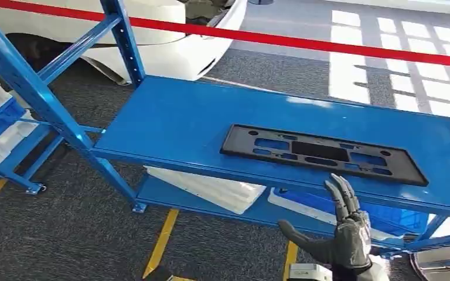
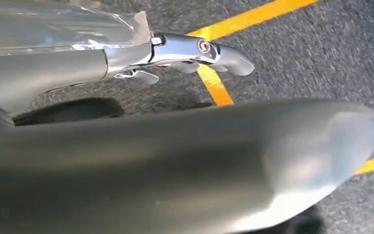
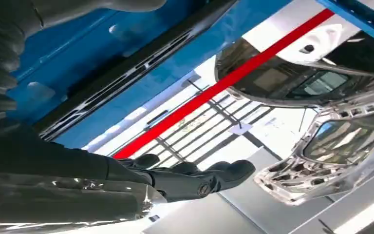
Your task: Take the parts from the cabinet and place them on the table.
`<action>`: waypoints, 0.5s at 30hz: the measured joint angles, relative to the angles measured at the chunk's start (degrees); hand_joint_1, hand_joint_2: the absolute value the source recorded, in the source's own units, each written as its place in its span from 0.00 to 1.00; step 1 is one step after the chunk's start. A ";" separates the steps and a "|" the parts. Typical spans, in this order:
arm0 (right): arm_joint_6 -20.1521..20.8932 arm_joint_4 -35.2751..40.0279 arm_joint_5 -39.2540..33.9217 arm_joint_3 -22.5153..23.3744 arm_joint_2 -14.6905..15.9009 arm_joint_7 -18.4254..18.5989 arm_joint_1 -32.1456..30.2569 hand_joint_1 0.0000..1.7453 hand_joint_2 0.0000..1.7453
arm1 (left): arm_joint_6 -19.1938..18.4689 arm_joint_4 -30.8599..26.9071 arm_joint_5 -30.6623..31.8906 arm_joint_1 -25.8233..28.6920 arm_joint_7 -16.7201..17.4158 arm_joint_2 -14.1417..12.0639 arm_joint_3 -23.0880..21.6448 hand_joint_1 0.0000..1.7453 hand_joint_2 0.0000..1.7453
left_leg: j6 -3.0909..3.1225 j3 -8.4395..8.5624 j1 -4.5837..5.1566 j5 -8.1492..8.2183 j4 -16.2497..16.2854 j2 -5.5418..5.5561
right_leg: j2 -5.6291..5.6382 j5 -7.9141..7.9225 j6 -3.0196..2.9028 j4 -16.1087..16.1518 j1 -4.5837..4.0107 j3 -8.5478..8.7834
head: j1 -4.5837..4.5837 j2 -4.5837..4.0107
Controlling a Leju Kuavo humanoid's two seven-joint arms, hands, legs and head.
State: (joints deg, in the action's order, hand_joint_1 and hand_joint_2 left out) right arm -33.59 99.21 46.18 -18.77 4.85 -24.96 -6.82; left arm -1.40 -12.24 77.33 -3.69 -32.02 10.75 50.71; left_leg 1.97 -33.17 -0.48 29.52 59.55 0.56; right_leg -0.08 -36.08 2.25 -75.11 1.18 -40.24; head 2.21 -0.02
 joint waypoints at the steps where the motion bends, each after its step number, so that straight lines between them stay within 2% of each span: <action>1: -0.09 0.35 0.00 0.31 0.00 0.00 -0.23 0.00 1.00 | 0.00 0.00 0.00 -0.02 0.00 0.00 0.02 0.00 0.00 | 0.02 0.51 0.21 0.29 0.00 0.11 | 0.05 2.93 -0.40 3.82 -0.20 1.32 | 0.00 0.00; 2: -0.13 0.74 0.00 0.57 0.00 0.02 -0.42 0.00 1.00 | 0.00 0.00 0.00 -0.09 0.00 0.00 0.02 0.00 0.00 | 0.02 1.17 0.40 0.65 -0.03 0.19 | 0.09 6.24 -1.07 8.99 -0.54 3.29 | 0.00 0.00; 3: -0.17 1.16 0.00 0.79 0.00 0.02 -0.48 0.00 1.00 | 0.00 0.00 0.00 -0.08 0.00 0.02 0.02 0.00 0.00 | -0.03 1.57 0.39 1.05 -0.14 0.21 | 0.15 8.83 -1.99 14.08 -1.03 5.07 | 0.00 0.00; 4: -0.20 1.24 0.00 0.94 0.04 0.07 -0.47 0.00 1.00 | 0.02 0.07 -0.04 -0.16 0.00 0.22 0.02 0.00 0.00 | -0.26 1.65 0.49 1.16 -0.24 0.18 | 0.08 8.00 -2.71 14.21 -1.24 5.58 | 0.24 0.00; 5: -0.28 1.53 -0.04 1.00 0.04 0.18 -0.68 0.00 1.00 | 0.02 0.07 -0.09 -0.23 0.02 0.09 0.02 0.00 0.00 | -0.59 1.44 0.22 1.17 -0.24 0.18 | 0.13 8.21 -2.86 15.26 -1.52 5.73 | 0.16 0.00; 6: -0.31 1.75 0.00 1.05 0.09 0.18 -0.83 0.00 1.00 | 0.02 0.09 -0.09 -0.19 0.00 0.17 0.02 0.00 0.00 | -0.91 1.36 0.11 1.25 -0.34 0.17 | 0.15 7.72 -3.11 15.62 -1.75 5.76 | 0.00 0.00; 8: -0.37 2.19 -0.04 1.38 0.11 0.18 -0.99 0.00 1.00 | -0.02 0.09 -0.09 -0.19 0.00 0.26 0.02 0.00 0.00 | -1.56 1.87 0.37 1.33 -0.97 0.04 | 0.22 7.68 -3.21 16.64 -1.52 6.21 | 0.02 0.00; 9: -0.39 2.49 0.00 1.38 0.11 0.18 -1.21 0.00 1.00 | 0.06 0.09 -0.09 -0.25 -0.04 0.09 0.02 0.00 0.00 | -1.75 2.12 0.32 1.85 -0.77 -0.02 | 0.00 7.96 -3.00 17.67 -0.86 7.14 | 0.02 0.00; 10: -0.44 2.64 0.00 1.38 0.11 0.15 -1.27 0.00 1.00 | 0.09 0.09 -0.09 -0.32 -0.04 0.07 0.02 0.00 0.00 | -1.90 1.39 0.37 3.00 1.28 -0.01 | -0.03 7.90 -3.19 18.14 -0.76 7.75 | 0.15 0.00; 12: -0.46 2.64 0.00 1.49 0.11 0.15 -1.32 0.00 1.00 | 0.09 0.09 -0.09 -0.33 -0.04 0.04 0.04 0.00 0.00 | -2.54 -3.19 0.00 6.80 9.96 -0.02 | -0.18 7.44 -3.35 18.17 -0.69 8.30 | 0.28 0.00; 13: -0.46 2.64 0.00 1.51 0.11 0.15 -1.47 0.00 1.00 | 0.09 0.09 -0.09 -0.24 -0.02 0.02 0.04 0.00 0.00 | -2.78 -5.63 -0.15 8.13 14.14 -0.02 | -0.20 7.19 -3.36 18.16 -0.69 8.54 | 0.20 0.00; 14: -0.50 2.64 0.00 1.53 0.11 0.15 -1.57 0.00 1.00 | 0.07 0.09 -0.09 -0.08 -0.02 0.00 0.04 0.00 0.00 | -2.95 -7.26 -0.24 8.15 16.54 -0.02 | -0.15 6.93 -3.31 18.14 -0.68 8.86 | 0.24 0.00; 15: -0.57 2.64 0.00 1.55 0.11 0.15 -1.67 0.00 1.00 | 0.07 0.09 -0.09 0.02 -0.02 -0.02 0.04 0.00 0.00 | -3.12 -7.48 -0.39 6.58 15.95 -0.04 | -0.08 6.58 -3.19 18.14 -0.63 9.34 | 0.24 0.00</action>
State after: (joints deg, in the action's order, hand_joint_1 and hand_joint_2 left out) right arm -34.16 101.85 46.18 -17.22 4.96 -24.81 -8.49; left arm -1.33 -12.15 77.24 -3.67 -32.04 10.73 50.75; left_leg -1.15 -40.65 -0.86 36.10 75.49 0.51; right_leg -0.15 -29.50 -0.94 -56.97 0.55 -30.89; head 2.45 -0.02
